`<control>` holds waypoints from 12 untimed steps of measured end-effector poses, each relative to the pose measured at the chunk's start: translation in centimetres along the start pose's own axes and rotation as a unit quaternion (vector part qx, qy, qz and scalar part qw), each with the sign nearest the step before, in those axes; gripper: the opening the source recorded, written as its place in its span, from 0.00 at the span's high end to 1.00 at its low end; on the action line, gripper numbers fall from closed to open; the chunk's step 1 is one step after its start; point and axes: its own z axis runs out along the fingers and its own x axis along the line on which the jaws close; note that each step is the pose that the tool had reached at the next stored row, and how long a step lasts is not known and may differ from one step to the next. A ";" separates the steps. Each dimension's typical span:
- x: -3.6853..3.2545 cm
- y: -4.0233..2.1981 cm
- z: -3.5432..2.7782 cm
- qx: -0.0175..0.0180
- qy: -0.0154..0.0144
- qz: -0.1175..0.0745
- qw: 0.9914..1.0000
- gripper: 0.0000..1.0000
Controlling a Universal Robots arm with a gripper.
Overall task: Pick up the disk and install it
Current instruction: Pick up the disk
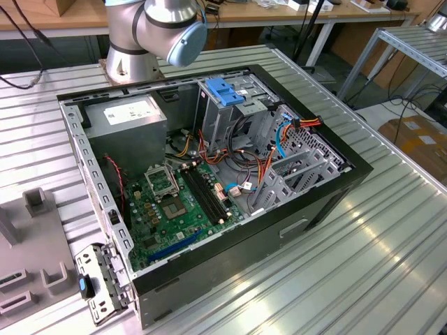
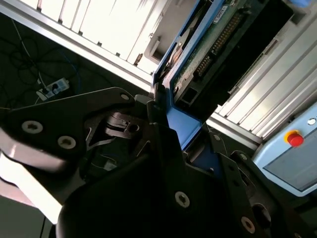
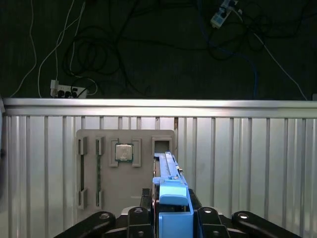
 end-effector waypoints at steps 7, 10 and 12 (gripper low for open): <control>0.05 -0.03 -3.13 0.000 0.000 0.000 1.000 0.63; 0.06 -0.04 -3.72 0.000 0.000 0.000 1.000 0.63; 0.06 -0.05 -4.04 0.000 0.000 0.000 1.000 0.63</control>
